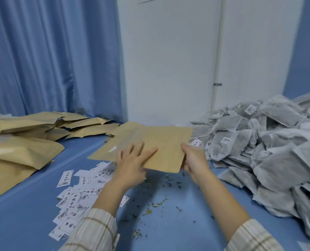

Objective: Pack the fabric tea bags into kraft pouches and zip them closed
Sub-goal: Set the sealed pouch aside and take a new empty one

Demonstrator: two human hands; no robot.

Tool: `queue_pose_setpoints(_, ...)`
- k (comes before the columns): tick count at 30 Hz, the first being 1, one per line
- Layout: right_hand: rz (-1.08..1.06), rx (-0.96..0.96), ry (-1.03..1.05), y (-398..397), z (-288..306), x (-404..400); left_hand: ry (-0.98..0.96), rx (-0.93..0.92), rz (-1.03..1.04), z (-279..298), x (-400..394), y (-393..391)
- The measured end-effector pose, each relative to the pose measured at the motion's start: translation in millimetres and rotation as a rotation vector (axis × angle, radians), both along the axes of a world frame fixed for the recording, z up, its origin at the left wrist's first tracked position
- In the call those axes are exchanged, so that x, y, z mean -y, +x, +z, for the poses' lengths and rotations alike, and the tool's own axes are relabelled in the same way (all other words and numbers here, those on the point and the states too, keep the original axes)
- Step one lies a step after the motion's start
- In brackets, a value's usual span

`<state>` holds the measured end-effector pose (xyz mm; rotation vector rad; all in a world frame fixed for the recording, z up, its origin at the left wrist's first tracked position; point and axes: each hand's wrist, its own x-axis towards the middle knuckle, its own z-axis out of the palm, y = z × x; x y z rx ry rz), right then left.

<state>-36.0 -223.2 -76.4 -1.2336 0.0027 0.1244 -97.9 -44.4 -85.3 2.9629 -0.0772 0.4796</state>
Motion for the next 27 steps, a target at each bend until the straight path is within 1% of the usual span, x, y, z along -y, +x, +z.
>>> queue_pose_setpoints(1,0.044,-0.064,0.054,-2,-11,2,-0.102,-0.181,-0.028,-4,4,-1)
queue_pose_setpoints(2,0.105,-0.116,0.121,-4,-22,3,-0.203,-0.316,-0.066,-7,10,-2)
queue_pose_setpoints(3,0.159,-0.154,0.19,-7,-33,3,-0.281,-0.401,-0.11,-10,17,-3)
queue_pose_setpoints(5,0.202,-0.188,0.285,-8,-52,4,-0.397,-0.483,-0.204,-14,32,-4)
queue_pose_setpoints(6,0.202,-0.186,0.289,-8,-61,4,-0.434,-0.504,-0.228,-17,40,-4)
queue_pose_setpoints(8,0.186,-0.183,0.285,-9,-73,3,-0.549,-0.47,-0.213,-24,56,0)
queue_pose_setpoints(10,0.126,-0.193,0.302,-8,-81,4,-0.719,-0.318,-0.129,-32,72,9)
queue_pose_setpoints(11,0.095,-0.202,0.301,-8,-84,4,-0.717,-0.226,-0.086,-36,79,13)
queue_pose_setpoints(12,0.076,-0.212,0.295,-8,-85,5,-0.636,-0.15,-0.041,-40,85,16)
queue_pose_setpoints(13,0.066,-0.218,0.291,-8,-86,6,-0.573,-0.096,-0.012,-45,90,19)
queue_pose_setpoints(14,0.062,-0.221,0.294,-7,-87,6,-0.573,-0.056,0.001,-49,95,20)
queue_pose_setpoints(18,0.078,-0.23,0.337,-5,-90,5,-0.774,-0.044,-0.013,-57,103,19)
queue_pose_setpoints(22,0.107,-0.208,0.396,-3,-91,0,-0.98,-0.076,-0.066,-58,97,22)
queue_pose_setpoints(25,0.126,-0.224,0.447,-5,-91,-5,-1.003,-0.04,-0.071,-58,97,23)
queue_pose_setpoints(27,0.143,-0.231,0.521,-7,-92,-6,-1.053,-0.015,-0.079,-59,99,22)
